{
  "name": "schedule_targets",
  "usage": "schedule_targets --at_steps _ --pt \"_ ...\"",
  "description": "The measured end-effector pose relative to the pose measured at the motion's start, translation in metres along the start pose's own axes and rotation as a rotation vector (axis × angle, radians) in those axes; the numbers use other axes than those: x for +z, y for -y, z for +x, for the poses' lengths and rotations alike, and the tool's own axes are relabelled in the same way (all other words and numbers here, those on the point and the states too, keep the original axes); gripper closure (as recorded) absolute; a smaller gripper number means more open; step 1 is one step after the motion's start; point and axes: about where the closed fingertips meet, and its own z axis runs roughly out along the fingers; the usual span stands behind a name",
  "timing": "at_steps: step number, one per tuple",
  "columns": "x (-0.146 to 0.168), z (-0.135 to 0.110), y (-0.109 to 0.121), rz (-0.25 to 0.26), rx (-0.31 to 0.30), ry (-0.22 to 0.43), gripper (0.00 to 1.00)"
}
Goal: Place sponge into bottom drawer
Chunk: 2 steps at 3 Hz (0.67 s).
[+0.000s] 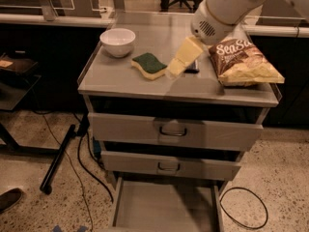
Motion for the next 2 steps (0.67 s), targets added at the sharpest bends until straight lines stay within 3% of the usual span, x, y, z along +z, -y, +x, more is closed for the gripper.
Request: schedule_targets --at_steps 1,2 --pt "0.0279 -0.0303 0.0114 0.043 0.035 0.024 0.0" --pt "0.0371 -0.0348 0.006 0.034 0.031 0.015 0.0"
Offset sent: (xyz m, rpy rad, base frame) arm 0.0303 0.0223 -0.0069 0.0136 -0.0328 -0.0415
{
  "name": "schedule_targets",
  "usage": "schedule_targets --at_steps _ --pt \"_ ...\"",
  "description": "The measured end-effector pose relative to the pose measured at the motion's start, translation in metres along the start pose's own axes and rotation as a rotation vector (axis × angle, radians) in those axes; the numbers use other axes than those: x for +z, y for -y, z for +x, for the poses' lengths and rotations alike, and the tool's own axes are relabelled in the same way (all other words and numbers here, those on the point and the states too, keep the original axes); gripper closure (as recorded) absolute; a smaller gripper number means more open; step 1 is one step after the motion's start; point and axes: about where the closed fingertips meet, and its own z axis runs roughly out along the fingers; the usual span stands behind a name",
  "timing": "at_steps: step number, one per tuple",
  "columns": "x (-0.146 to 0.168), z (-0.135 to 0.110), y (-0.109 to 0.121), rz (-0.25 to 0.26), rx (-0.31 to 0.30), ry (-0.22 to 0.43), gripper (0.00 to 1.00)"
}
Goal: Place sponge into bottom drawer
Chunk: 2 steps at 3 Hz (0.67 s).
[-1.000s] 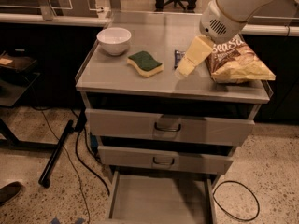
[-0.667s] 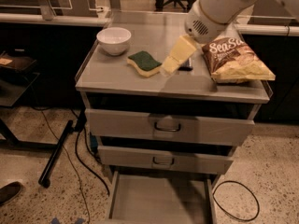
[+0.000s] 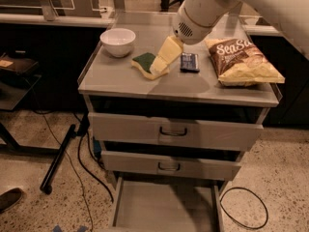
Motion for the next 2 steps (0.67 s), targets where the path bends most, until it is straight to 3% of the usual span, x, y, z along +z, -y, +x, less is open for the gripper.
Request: schedule_targets --at_steps 2 --pt "0.062 -0.027 -0.002 -0.089 0.038 -0.025 0.0"
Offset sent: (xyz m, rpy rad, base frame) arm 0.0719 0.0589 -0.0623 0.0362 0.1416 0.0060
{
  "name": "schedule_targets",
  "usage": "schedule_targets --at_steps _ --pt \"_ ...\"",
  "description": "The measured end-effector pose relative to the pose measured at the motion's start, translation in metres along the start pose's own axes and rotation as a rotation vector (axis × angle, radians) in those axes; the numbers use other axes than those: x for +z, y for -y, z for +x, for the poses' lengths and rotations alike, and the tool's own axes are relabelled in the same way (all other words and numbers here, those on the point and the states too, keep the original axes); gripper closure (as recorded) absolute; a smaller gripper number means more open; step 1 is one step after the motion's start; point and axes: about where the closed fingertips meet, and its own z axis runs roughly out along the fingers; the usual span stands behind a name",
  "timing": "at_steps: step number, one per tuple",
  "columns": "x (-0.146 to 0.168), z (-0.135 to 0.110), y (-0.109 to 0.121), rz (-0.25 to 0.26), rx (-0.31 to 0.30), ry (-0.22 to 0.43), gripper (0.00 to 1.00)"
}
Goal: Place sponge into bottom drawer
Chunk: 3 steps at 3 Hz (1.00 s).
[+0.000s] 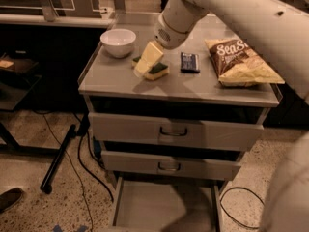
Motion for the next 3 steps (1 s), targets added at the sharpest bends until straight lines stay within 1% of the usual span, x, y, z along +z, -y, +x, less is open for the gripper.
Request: schedule_targets --at_steps 1,2,3 --pt "0.034 -0.009 0.012 -0.016 0.013 -0.032 0.0" --pt "0.054 -0.012 0.019 -0.014 0.021 -0.047 0.0" --pt "0.074 -0.01 0.021 -0.028 0.033 -0.07 0.0"
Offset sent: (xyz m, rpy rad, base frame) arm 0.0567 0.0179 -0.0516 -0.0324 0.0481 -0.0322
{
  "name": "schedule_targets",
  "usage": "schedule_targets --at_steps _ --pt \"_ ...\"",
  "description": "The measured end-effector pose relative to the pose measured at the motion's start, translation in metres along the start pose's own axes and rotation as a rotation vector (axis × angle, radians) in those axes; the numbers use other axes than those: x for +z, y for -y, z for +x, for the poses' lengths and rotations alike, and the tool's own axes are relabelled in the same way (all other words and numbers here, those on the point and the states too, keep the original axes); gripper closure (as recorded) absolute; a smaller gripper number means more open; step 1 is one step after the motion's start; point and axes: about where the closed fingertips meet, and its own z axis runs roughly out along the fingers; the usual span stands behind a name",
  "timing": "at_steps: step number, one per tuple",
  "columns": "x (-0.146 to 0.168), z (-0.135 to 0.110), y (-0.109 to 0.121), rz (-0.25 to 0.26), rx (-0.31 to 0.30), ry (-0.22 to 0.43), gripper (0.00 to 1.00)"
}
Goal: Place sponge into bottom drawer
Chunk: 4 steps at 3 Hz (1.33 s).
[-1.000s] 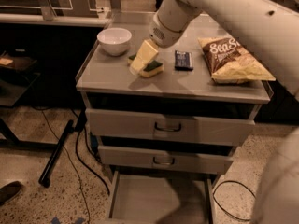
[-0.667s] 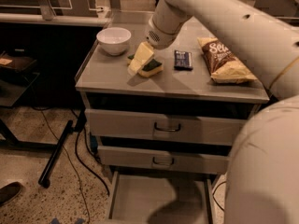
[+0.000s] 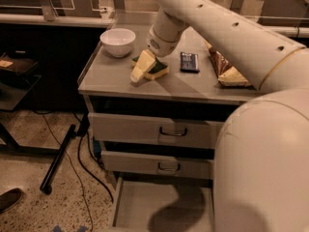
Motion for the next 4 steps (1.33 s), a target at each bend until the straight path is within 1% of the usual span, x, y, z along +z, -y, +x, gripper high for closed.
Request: schedule_targets --at_steps 1,2,4 --pt "0.0149 -0.0004 0.0022 -0.013 0.011 -0.019 0.01" --pt "0.015 -0.0004 0.0022 -0.013 0.011 -0.019 0.22" --pt "0.015 -0.0003 0.0022 -0.013 0.011 -0.019 0.69"
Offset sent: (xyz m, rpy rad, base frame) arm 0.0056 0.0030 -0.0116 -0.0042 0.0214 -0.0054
